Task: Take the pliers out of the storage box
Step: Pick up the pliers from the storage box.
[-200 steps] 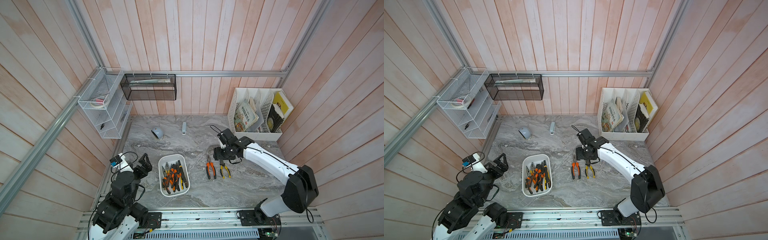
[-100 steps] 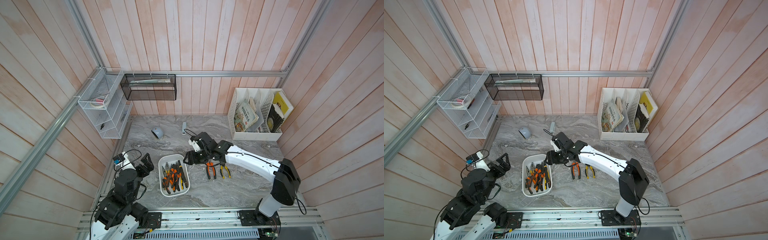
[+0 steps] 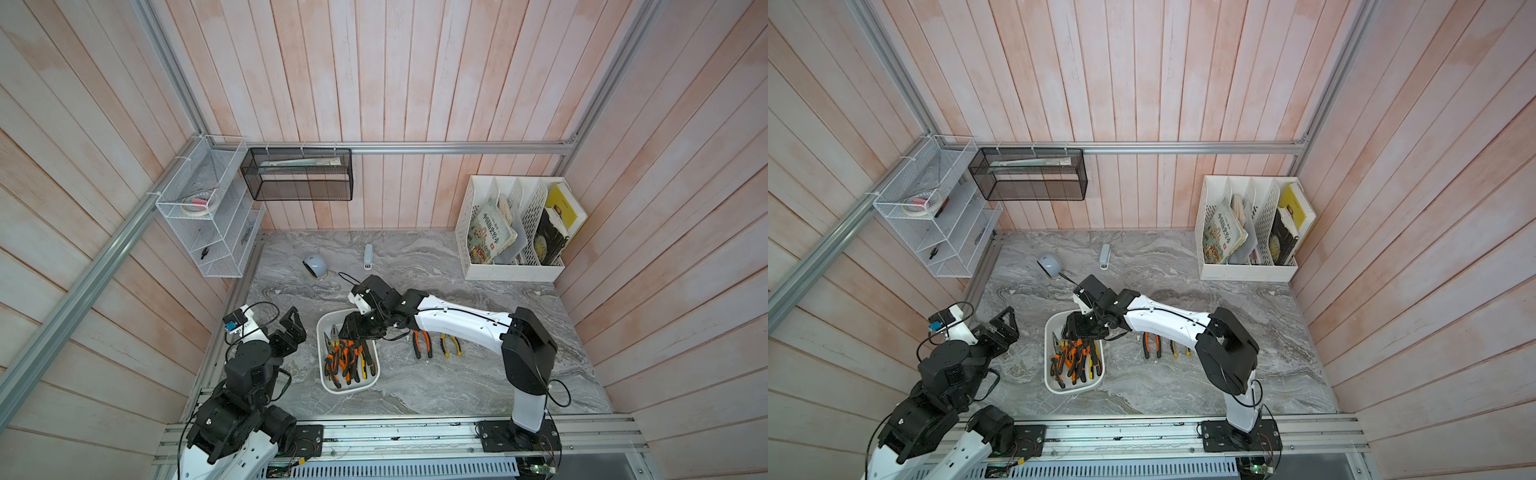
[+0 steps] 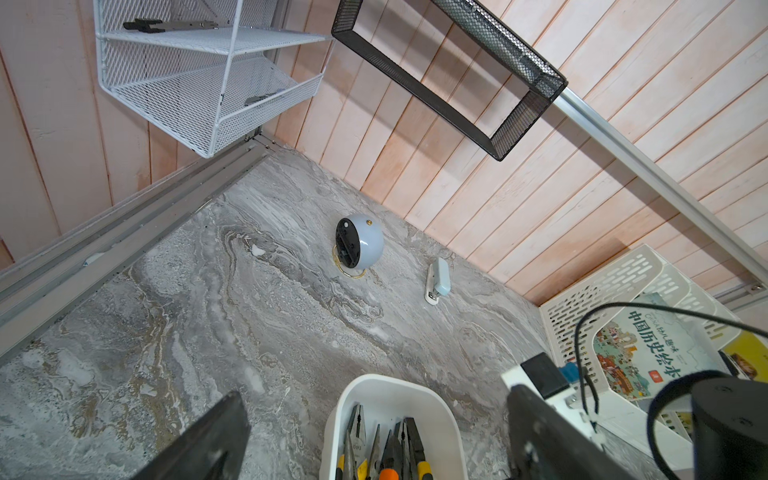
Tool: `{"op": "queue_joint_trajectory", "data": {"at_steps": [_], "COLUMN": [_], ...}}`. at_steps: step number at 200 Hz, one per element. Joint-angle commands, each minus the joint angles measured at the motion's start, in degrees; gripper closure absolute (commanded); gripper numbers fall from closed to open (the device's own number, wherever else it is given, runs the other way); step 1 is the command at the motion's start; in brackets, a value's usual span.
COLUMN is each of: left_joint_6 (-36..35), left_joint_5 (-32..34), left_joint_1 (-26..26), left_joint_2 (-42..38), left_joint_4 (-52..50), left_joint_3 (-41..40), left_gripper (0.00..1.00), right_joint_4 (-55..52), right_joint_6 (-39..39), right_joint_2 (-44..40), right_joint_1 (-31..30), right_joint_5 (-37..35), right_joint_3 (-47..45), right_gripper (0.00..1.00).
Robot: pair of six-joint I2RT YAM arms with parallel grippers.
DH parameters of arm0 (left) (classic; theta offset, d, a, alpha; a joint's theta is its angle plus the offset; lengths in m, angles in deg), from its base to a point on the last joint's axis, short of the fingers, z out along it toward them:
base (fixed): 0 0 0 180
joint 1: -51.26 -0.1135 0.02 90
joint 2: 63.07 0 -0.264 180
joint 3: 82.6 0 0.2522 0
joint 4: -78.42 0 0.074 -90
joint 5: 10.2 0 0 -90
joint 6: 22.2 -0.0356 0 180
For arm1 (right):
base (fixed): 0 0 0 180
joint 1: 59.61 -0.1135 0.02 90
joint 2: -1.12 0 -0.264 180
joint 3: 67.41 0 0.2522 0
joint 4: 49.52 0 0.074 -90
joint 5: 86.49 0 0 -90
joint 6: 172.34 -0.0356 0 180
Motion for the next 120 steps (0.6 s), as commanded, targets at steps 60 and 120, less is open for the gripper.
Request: {"op": "queue_joint_trajectory", "data": {"at_steps": [60, 120], "left_joint_6": [-0.9, -1.3], "left_joint_5": [-1.1, -1.8], "left_joint_1": [0.5, 0.6], "left_joint_2": [-0.7, 0.6], "left_joint_4": [0.5, 0.7], "left_joint_3": [-0.5, -0.5], "left_gripper": [0.0, 0.0], "right_joint_4": [-2.0, -2.1], "right_joint_6": [-2.1, -2.6], "right_joint_2": [6.7, 9.2], "right_joint_1": [-2.9, -4.2], "right_joint_5": [1.3, 1.5], "right_joint_3": [4.6, 4.3], "right_gripper": [0.47, 0.51]}}
